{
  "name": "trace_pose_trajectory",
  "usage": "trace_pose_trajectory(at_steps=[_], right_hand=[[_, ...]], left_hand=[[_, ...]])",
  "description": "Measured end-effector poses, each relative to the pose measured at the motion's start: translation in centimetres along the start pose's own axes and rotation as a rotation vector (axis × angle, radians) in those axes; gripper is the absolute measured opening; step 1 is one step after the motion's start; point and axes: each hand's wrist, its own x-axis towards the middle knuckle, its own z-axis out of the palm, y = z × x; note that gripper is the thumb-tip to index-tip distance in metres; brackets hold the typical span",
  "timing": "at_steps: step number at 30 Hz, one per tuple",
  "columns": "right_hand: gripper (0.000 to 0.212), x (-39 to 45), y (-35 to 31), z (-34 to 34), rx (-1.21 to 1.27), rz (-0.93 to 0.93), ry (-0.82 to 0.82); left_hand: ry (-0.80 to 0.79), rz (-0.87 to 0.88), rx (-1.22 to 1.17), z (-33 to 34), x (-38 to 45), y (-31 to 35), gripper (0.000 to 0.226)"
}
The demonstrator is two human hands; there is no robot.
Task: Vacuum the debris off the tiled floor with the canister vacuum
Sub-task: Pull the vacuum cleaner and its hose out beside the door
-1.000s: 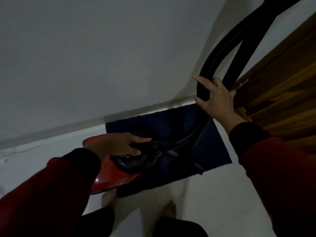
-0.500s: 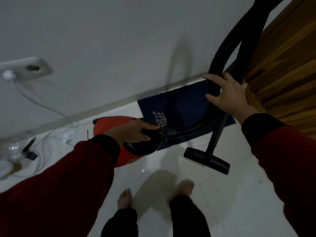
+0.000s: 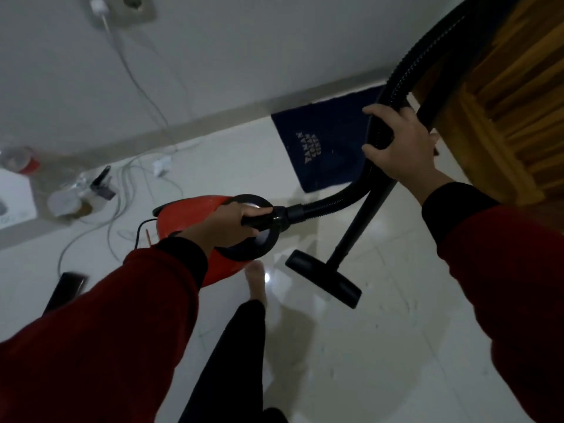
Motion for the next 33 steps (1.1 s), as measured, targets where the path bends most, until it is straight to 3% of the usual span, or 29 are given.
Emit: trace_pose_trajectory(at_steps=[8,14,18,24,28,33], right_hand=[[0.058,-15.3,-1.3,9.0,-0.035,0.038,-0.056],[0.055,-20.0,-2.8,18.3,-0.074,-0.034,-0.038],[0.055,-21.4,-3.8,24.3,-0.066,-0.11,-0.011],[0.061,-21.2,-6.0,29.9,-0.027,-0.229,0.04],[0.064,-20.2,-6.9,32.0,0.004,-0.293,0.111],[0.065,-20.6,-8.4,33.3,-0.018,-0.327,0.088]], left_hand=[[0.022,-0.052,-0.083,13.6,-9.6,-8.2,0.061],[0.041,-0.093,-0.202,21.8,-10.1,-16.0,0.057],[0.069,-0.03,-0.245,26.6,-9.0,-21.6,0.056],[0.124,0.119,-0.332,29.0,-5.8,-28.0,0.054],[0.125,0.248,-0.483,29.3,-3.4,-29.8,0.049],[0.138,0.309,-0.601,30.4,-3.2,-31.0,0.046]])
